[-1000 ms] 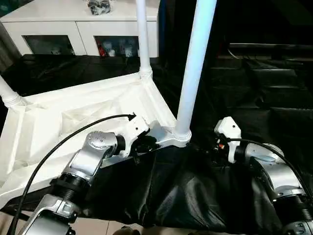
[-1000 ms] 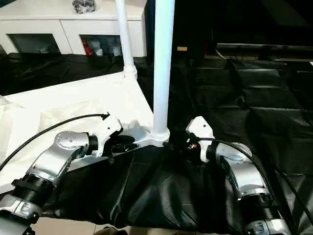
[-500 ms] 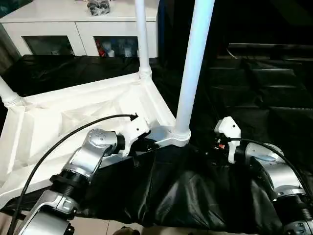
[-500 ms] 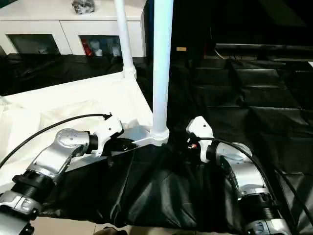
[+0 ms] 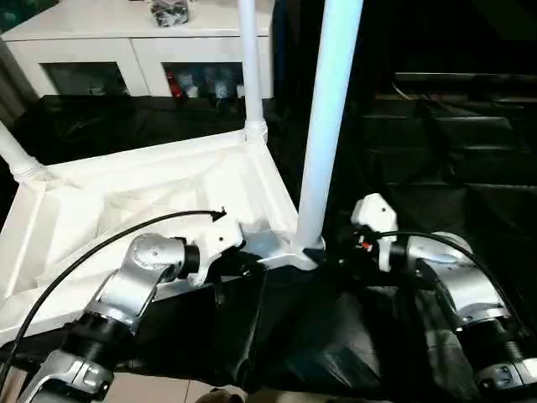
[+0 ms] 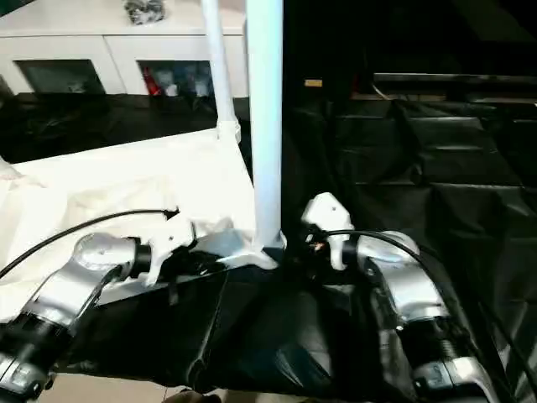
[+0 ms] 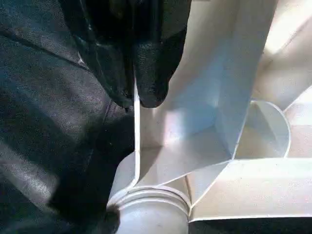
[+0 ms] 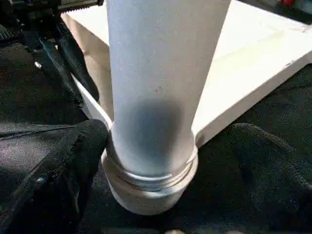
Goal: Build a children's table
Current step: Rotate leg to tighten
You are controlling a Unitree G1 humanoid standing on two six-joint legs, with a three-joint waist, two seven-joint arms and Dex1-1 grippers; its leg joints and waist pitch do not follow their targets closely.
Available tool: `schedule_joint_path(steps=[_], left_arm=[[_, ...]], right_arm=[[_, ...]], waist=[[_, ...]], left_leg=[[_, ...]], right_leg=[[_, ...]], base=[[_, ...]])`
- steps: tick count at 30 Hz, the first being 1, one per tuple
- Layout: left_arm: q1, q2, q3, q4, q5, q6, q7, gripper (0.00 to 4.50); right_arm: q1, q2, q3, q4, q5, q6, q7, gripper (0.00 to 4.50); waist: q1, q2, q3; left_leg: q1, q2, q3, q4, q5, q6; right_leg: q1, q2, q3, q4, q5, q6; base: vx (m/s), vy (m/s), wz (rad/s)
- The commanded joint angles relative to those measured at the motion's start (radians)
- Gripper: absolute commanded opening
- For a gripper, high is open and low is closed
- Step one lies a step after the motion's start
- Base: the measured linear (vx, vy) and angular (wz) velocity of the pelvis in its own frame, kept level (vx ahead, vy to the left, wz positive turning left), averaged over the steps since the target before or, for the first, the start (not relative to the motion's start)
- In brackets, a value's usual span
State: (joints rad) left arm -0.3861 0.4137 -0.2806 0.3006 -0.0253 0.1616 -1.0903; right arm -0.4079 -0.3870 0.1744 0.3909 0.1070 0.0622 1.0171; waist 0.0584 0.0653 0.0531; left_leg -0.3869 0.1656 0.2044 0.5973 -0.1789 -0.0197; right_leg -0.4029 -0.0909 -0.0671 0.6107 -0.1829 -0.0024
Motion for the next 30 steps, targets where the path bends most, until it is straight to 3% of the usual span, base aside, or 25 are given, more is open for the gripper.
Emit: schedule_joint_path(steps=[1,2,7,8,12,13,18,23,26,29,30], left_arm=[[0.015,-0.016,0.023,-0.029,-0.064,-0.041,-0.013,0.00],[0.015,-0.016,0.023,-0.029,-0.062,-0.042,-0.009,0.00],[0.017,-0.015,0.023,-0.027,-0.049,-0.045,0.001,0.00],[0.017,-0.015,0.022,-0.027,-0.047,-0.045,0.002,0.00],[0.014,-0.015,0.020,-0.022,-0.043,-0.048,0.004,0.00],[0.014,-0.015,0.020,-0.021,-0.043,-0.048,0.004,0.00],[0.013,-0.010,0.020,-0.016,-0.040,-0.051,0.003,0.00],[0.013,-0.003,0.022,-0.015,-0.040,-0.049,0.002,0.00],[0.013,0.002,0.026,-0.016,-0.039,-0.047,0.003,0.00],[0.012,0.010,0.031,-0.015,-0.035,-0.045,0.008,0.00],[0.013,0.017,0.035,-0.021,-0.035,-0.038,0.011,0.00]], right_arm=[[-0.025,0.005,0.013,0.021,-0.009,-0.015,0.010,4.47],[-0.031,0.008,0.015,0.032,-0.009,-0.017,0.013,4.20],[-0.062,0.019,0.025,0.079,-0.017,-0.039,0.022,3.94],[-0.066,0.021,0.027,0.085,-0.019,-0.042,0.023,3.71],[-0.098,0.042,0.044,0.133,-0.025,-0.059,0.036,3.69],[-0.099,0.043,0.046,0.137,-0.025,-0.061,0.039,3.38],[-0.106,0.047,0.052,0.154,-0.024,-0.067,0.054,2.99],[-0.115,0.050,0.058,0.179,-0.025,-0.079,0.070,2.70],[-0.117,0.053,0.058,0.182,-0.026,-0.080,0.079,2.60],[-0.115,0.057,0.064,0.185,-0.027,-0.082,0.086,2.56],[-0.113,0.056,0.067,0.181,-0.026,-0.079,0.093,2.56]], waist=[[0.004,-0.024,-0.064],[0.003,-0.027,-0.064],[0.004,-0.025,-0.065],[0.004,-0.025,-0.066],[0.001,-0.025,-0.065],[0.001,-0.028,-0.066],[0.003,-0.027,-0.067],[0.003,-0.029,-0.066],[0.002,-0.037,-0.067],[0.004,-0.033,-0.067],[0.002,-0.039,-0.059]], left_leg=[[0.018,0.066,-0.035,-0.071,-0.245,0.057],[0.017,0.066,-0.035,-0.071,-0.242,0.058],[0.017,0.066,-0.034,-0.069,-0.225,0.065],[0.018,0.066,-0.034,-0.069,-0.224,0.065],[0.017,0.065,-0.034,-0.068,-0.231,0.065],[0.017,0.065,-0.034,-0.068,-0.229,0.065],[0.017,0.066,-0.033,-0.067,-0.210,0.072],[0.016,0.065,-0.032,-0.065,-0.209,0.075],[0.016,0.065,-0.032,-0.065,-0.200,0.078],[0.017,0.065,-0.032,-0.065,-0.196,0.079],[0.015,0.065,-0.032,-0.068,-0.206,0.081]], right_leg=[[0.039,-0.067,0.048,-0.082,-0.301,-0.220],[0.039,-0.066,0.048,-0.082,-0.298,-0.220],[0.040,-0.065,0.048,-0.079,-0.279,-0.224],[0.040,-0.066,0.048,-0.078,-0.276,-0.226],[0.039,-0.065,0.048,-0.078,-0.282,-0.229],[0.039,-0.066,0.047,-0.078,-0.283,-0.230],[0.040,-0.065,0.047,-0.075,-0.262,-0.232],[0.041,-0.065,0.047,-0.075,-0.268,-0.233],[0.041,-0.065,0.047,-0.074,-0.259,-0.233],[0.041,-0.065,0.047,-0.073,-0.262,-0.232],[0.037,-0.065,0.048,-0.076,-0.280,-0.226]], base=[[0.000,0.000,0.00],[0.000,0.000,0.00],[0.000,0.000,0.00],[0.000,0.000,0.00],[0.000,0.000,0.00],[0.000,0.000,0.00],[0.000,0.000,0.00],[0.000,0.000,0.00],[0.000,0.000,0.00],[0.000,0.000,0.00],[0.000,0.000,0.00]])
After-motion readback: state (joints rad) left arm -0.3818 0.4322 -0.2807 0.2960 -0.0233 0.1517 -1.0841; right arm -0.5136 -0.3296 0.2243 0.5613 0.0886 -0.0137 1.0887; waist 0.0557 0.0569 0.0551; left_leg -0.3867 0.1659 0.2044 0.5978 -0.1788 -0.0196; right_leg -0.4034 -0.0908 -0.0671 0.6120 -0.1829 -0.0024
